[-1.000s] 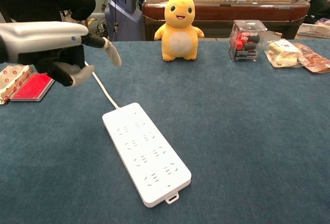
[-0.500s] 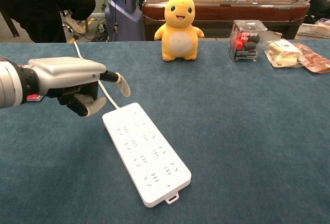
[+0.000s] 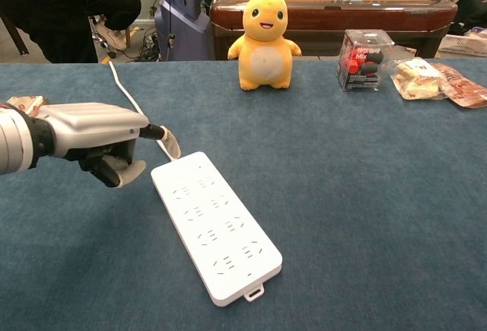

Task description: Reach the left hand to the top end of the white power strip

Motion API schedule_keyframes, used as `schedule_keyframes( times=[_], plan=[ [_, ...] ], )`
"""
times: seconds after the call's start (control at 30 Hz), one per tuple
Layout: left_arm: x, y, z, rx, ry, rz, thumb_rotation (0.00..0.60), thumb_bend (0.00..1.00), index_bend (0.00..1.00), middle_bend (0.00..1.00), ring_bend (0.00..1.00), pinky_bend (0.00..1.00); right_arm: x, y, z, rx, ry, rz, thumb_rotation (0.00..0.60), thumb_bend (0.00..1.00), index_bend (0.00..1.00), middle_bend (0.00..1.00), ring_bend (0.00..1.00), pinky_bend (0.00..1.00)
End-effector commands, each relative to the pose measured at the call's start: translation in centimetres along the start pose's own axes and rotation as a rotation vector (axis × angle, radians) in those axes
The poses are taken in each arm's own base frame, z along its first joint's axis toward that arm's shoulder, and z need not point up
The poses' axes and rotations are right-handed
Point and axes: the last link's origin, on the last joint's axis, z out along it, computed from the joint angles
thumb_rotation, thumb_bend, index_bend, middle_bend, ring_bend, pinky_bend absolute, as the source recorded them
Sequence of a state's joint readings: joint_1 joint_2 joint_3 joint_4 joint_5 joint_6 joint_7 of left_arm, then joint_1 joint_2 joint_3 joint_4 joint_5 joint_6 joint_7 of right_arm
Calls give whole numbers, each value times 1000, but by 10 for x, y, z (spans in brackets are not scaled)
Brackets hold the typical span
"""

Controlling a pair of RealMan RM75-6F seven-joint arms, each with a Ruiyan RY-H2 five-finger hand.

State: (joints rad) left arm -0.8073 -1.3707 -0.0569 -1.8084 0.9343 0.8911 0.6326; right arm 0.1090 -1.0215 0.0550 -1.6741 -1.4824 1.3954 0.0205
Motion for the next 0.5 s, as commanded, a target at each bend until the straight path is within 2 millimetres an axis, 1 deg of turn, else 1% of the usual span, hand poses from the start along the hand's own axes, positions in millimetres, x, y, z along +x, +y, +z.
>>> schedule_keyframes(
  times=[0.03, 0.5],
  plan=[
    [0, 0, -1, -2, -4, 1, 600, 650, 255, 1000, 1000, 1000, -1, 0, 0, 0, -3, 0, 600, 68, 419, 256, 214, 472],
    [-5, 6, 2, -13, -22, 21, 600, 650, 256, 1000, 1000, 1000, -5, 1, 1, -1, -17, 5, 600, 68, 419, 256, 213, 472]
  ],
)
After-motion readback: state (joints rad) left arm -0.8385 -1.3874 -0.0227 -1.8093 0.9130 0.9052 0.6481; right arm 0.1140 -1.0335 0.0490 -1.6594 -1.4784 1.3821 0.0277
